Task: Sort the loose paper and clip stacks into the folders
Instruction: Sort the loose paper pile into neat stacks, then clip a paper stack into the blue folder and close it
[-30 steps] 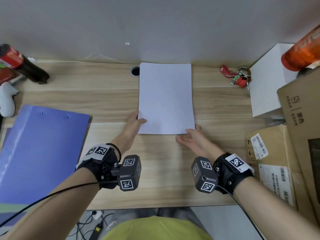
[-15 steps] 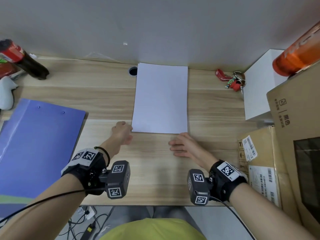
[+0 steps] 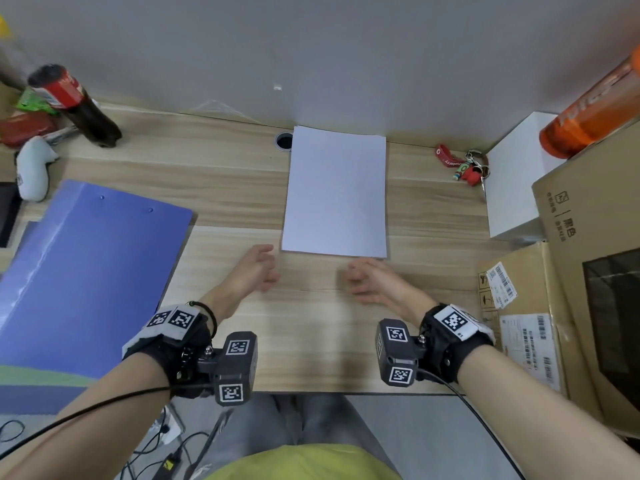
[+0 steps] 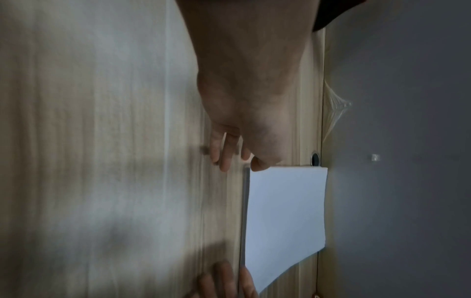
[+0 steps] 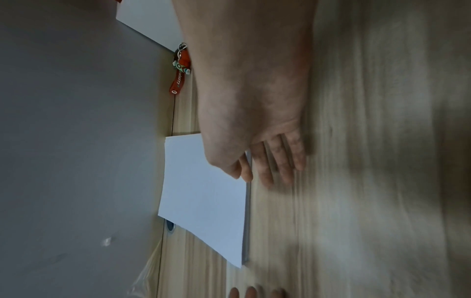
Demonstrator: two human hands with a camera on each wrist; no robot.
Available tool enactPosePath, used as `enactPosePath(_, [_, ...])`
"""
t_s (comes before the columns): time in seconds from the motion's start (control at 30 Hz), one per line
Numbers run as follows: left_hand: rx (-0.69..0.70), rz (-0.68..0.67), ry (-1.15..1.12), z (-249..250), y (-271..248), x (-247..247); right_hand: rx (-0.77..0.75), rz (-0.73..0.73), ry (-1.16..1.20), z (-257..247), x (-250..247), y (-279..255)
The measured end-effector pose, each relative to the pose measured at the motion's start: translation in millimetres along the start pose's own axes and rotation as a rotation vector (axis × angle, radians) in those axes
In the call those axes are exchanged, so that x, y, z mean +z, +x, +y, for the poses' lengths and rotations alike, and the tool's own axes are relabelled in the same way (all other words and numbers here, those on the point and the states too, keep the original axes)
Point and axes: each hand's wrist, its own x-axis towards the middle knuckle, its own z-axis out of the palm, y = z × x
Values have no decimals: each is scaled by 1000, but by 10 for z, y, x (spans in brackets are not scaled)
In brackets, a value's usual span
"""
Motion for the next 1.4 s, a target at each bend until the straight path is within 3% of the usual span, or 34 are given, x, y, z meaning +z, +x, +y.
enactPosePath(0.17, [-54, -21, -9, -272, -272, -531, 32, 17, 4, 35, 441, -85])
enactPosePath(0.33, [-21, 105, -7, -552, -461, -1307, 78, -104, -69, -77, 1081, -17])
enactPosePath(0.43, [52, 264, 64, -702, -553, -1818, 97, -173, -123, -260, 1527, 22])
enactPosePath(0.53, [113, 523, 213, -805, -646, -2317, 90, -207, -140, -422, 1964, 103])
enactPosePath(0.6, [106, 696, 357, -886, -670, -2610, 88, -234, -149, -493, 2235, 156])
enactPosePath(0.67, [43, 766, 384, -966, -674, -2834, 94, -262, -160, -532, 2469, 216])
enactPosePath(0.77, [-33, 743, 366, -1040, -653, -3011, 116, -300, -180, -562, 2717, 251])
enactPosePath(0.87, [-110, 717, 496, -1042, -612, -3086, 159, -305, -161, -552, 2855, 303])
enactPosePath(0.97, [-139, 613, 569, -1012, -546, -3070, 166, -296, -174, -565, 2886, 337])
enactPosePath(1.13, [-139, 398, 184, -991, -443, -2909, 177, -176, -197, -563, 2649, 335])
enactPosePath(1.23, [-62, 315, -9, -936, -446, -2758, 192, -160, -158, -451, 2491, 299])
enactPosePath(1.4, [61, 211, -98, -776, -419, -2450, 185, -91, -87, -268, 2306, 189])
